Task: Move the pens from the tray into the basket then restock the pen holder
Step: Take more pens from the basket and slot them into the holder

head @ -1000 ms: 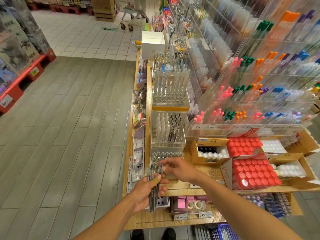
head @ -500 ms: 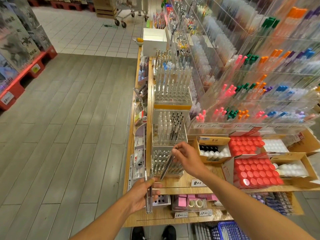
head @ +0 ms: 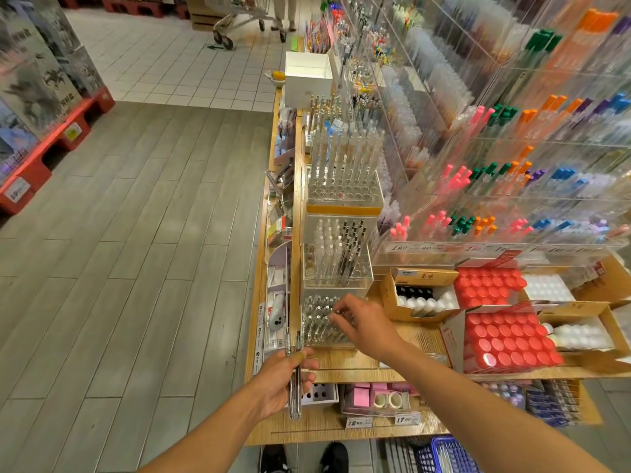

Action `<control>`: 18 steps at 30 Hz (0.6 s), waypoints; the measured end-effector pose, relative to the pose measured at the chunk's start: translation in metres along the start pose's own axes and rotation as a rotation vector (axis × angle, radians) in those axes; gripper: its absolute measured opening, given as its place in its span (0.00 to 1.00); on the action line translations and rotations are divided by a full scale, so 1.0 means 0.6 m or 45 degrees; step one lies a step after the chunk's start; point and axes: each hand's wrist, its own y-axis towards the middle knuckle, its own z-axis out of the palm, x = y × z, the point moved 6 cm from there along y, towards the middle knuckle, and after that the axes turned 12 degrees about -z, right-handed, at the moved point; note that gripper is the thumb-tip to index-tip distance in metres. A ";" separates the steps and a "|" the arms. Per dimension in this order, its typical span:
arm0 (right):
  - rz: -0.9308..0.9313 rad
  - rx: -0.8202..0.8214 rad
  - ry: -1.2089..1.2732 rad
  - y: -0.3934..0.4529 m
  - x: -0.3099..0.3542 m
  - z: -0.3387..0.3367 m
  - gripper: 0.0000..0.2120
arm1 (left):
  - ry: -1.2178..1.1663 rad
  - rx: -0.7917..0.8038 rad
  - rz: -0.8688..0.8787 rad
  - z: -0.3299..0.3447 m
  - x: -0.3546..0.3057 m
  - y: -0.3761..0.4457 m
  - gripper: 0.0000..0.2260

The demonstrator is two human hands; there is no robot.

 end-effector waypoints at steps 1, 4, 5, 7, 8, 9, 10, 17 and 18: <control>-0.007 0.000 -0.015 0.001 0.000 0.000 0.07 | 0.005 -0.003 0.000 0.000 0.000 0.000 0.11; -0.020 0.000 -0.017 0.002 0.003 0.001 0.07 | 0.022 -0.008 0.003 0.002 0.000 0.001 0.11; -0.022 0.001 -0.006 0.002 0.004 0.001 0.07 | 0.025 -0.010 0.006 0.003 0.000 0.000 0.11; -0.033 -0.002 0.010 0.002 0.008 0.002 0.07 | 0.027 -0.012 0.011 0.004 0.000 0.000 0.11; -0.039 -0.001 0.002 0.003 0.009 0.002 0.07 | 0.028 -0.007 0.014 0.005 0.000 -0.001 0.11; -0.043 0.001 -0.012 0.004 0.010 0.002 0.07 | 0.029 -0.001 0.016 0.006 0.000 -0.001 0.11; -0.047 -0.002 -0.025 0.006 0.011 0.002 0.07 | 0.029 0.002 0.018 0.007 0.000 -0.001 0.11; -0.139 0.055 -0.121 0.017 0.024 0.012 0.07 | 0.024 0.006 0.018 0.011 -0.001 -0.002 0.11; -0.136 0.072 -0.124 0.017 0.025 0.017 0.06 | 0.021 0.008 0.020 0.011 -0.001 -0.002 0.11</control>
